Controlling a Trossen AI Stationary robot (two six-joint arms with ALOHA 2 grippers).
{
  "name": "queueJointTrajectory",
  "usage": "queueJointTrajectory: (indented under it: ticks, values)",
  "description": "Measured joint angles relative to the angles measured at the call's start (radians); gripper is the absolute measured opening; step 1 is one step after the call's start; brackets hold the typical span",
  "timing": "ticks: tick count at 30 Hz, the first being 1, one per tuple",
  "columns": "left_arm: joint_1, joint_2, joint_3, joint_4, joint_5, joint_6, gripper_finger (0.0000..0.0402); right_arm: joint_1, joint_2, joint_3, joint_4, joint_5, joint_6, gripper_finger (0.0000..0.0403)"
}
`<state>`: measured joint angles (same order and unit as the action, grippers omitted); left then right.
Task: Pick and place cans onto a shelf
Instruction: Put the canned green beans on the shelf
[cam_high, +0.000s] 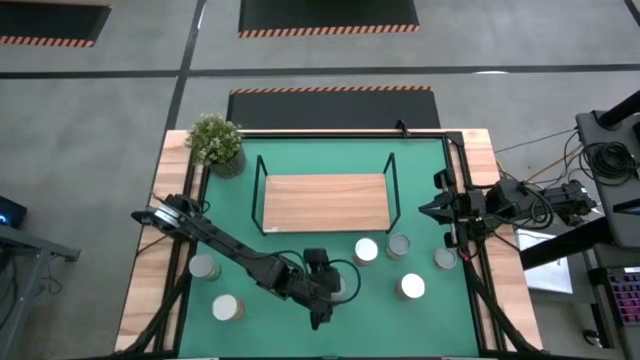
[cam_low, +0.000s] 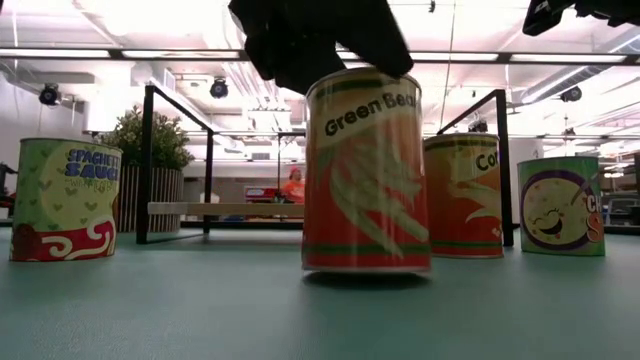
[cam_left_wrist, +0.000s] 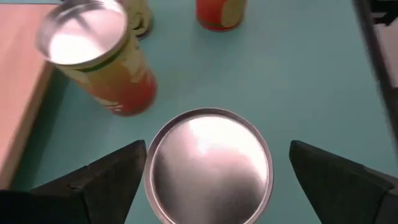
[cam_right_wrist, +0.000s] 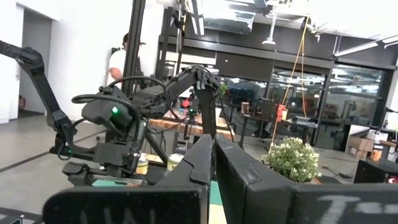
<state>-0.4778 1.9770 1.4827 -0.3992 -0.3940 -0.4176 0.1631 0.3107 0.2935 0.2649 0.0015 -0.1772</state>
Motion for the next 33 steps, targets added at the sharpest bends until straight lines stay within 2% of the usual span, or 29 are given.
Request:
queueJointTrajectory:
  ticks: [13,26,33]
  values:
    - [-0.002,0.005,-0.038,0.022,0.027,-0.031,0.0383,0.000,0.000,0.000,-0.006,0.000,-0.002,0.0009]
    - [-0.005,0.022,-0.021,0.057,0.041,-0.011,0.0381,0.000,0.000,0.000,-0.006,0.000,0.001,0.0009]
    - [-0.005,0.033,-0.022,0.066,0.059,-0.007,0.0351,0.000,0.000,0.000,-0.006,0.000,0.001,0.0009]
